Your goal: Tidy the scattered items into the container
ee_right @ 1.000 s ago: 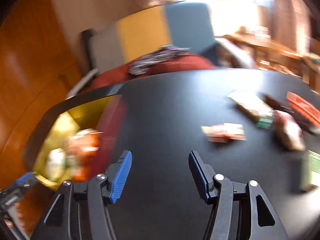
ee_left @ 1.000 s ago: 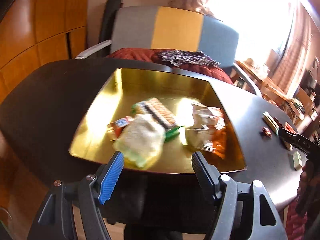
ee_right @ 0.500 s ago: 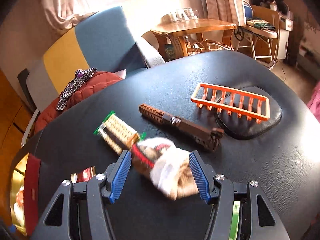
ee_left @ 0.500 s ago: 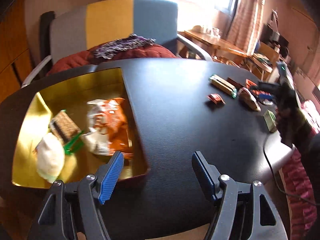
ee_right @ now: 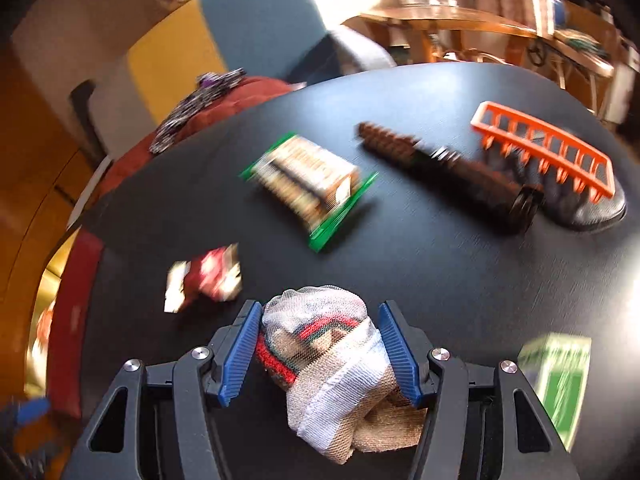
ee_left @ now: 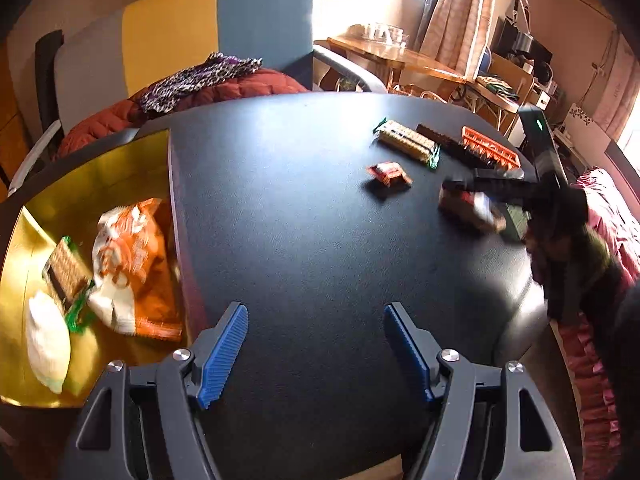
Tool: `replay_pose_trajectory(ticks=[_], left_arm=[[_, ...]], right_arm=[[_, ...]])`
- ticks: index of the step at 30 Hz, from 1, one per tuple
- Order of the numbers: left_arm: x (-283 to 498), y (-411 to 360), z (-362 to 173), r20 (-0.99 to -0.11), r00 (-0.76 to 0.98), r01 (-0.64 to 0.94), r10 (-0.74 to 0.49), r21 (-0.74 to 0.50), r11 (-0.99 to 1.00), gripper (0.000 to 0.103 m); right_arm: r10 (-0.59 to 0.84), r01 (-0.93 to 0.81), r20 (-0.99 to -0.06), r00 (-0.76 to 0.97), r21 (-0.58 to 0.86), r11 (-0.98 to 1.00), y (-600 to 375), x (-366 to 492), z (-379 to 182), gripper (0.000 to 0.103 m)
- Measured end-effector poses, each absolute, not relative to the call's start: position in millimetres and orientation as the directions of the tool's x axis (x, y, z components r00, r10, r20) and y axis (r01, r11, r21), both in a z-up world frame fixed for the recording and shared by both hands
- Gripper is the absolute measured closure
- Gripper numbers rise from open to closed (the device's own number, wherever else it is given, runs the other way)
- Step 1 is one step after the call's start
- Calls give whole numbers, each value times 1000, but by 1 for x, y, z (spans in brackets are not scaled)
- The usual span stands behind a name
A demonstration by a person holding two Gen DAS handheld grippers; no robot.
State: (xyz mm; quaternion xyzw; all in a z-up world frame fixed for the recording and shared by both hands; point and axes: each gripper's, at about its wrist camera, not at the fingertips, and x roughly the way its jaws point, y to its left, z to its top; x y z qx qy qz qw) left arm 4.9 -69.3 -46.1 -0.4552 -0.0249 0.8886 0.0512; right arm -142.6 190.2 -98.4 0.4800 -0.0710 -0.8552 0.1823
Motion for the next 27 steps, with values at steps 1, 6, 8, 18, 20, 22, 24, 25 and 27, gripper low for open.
replay_pose_trajectory(ticks=[1, 6, 8, 18, 20, 22, 24, 25, 27], left_arm=[[-1, -65, -43, -801, -587, -78, 116, -87, -993, 31], [-37, -44, -27, -781, -611, -126, 129, -65, -990, 31], [-55, -31, -26, -784, -606, -147, 131, -51, -988, 31], [-129, 16, -47, -826, -552, -224, 117, 12, -974, 31], [-139, 20, -53, -832, -542, -233, 114, 19, -972, 31], [-150, 24, -61, -841, -531, -248, 106, 34, -968, 31], [-161, 29, -68, -848, -521, -265, 97, 53, -963, 31], [-165, 31, -72, -851, -518, -276, 91, 65, -959, 31], [-174, 35, -80, -859, -502, -305, 103, 65, -950, 31]], right_arm=[[-393, 268, -791, -469, 297, -916, 186, -130, -98, 41], [-389, 293, -756, -527, 268, -918, 184, -77, -90, 33], [-368, 273, -728, -579, 252, -928, 192, -61, -81, 29], [-292, 130, -688, -665, 278, -952, 247, -28, -70, 23], [-286, 100, -690, -665, 297, -950, 258, -22, -73, 23], [-284, 79, -692, -664, 312, -947, 265, -19, -77, 23], [-280, 60, -697, -661, 322, -945, 269, -20, -82, 23], [-281, 52, -698, -658, 330, -943, 271, -20, -84, 23], [-282, 37, -701, -655, 343, -938, 275, -21, -88, 23]])
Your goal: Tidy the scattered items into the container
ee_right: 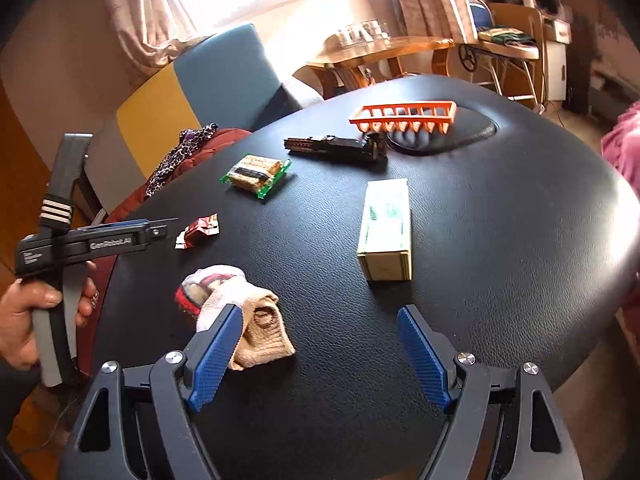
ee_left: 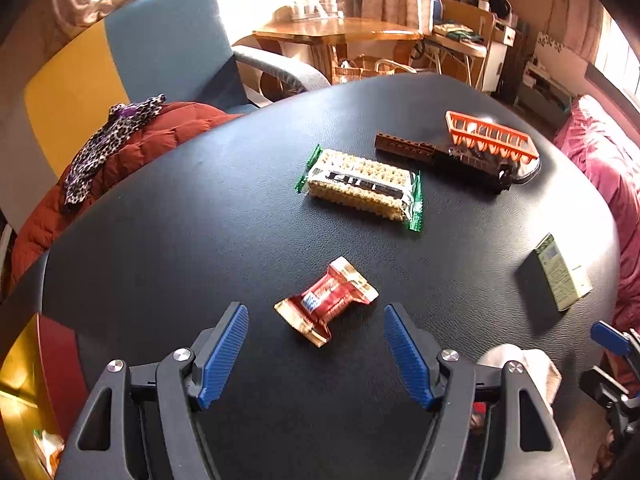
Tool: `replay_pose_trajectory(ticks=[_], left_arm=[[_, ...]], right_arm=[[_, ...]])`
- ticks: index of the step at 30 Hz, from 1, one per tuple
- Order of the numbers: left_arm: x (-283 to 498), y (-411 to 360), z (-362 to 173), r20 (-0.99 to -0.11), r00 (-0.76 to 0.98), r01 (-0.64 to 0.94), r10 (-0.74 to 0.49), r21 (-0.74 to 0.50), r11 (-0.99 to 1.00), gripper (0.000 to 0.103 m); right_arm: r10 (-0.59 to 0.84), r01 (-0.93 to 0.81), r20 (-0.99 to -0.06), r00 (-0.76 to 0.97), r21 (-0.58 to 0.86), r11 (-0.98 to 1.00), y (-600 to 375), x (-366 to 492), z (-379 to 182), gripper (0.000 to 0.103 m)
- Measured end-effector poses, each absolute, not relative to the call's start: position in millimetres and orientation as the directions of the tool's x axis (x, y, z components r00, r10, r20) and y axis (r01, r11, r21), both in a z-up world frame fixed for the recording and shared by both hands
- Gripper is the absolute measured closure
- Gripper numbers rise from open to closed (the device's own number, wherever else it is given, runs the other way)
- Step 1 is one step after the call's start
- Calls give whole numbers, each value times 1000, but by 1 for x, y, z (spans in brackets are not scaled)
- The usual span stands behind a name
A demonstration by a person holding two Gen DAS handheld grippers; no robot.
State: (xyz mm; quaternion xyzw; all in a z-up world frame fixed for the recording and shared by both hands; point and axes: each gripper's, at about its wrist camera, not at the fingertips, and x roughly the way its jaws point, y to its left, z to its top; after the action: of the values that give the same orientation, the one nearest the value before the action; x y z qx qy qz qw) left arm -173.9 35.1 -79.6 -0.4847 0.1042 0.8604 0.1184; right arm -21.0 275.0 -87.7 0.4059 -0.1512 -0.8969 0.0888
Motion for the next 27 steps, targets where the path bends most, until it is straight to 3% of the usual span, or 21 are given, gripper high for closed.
replay_pose_trajectory(ticks=[8, 12, 27], left_arm=[[-196, 39, -100, -871, -480, -343, 106, 75, -936, 36], [-198, 36, -106, -879, -460, -345, 129, 42, -938, 52], [-118, -6, -105, -869, -467, -210, 163, -70, -975, 59]], right_arm=[[-294, 33, -713, -637, 356, -934, 275, -22, -101, 21], [-296, 40, -708, -641, 355, -934, 273, -23, -101, 14], [-247, 42, -703, -667, 295, -954, 261, -19, -105, 9]])
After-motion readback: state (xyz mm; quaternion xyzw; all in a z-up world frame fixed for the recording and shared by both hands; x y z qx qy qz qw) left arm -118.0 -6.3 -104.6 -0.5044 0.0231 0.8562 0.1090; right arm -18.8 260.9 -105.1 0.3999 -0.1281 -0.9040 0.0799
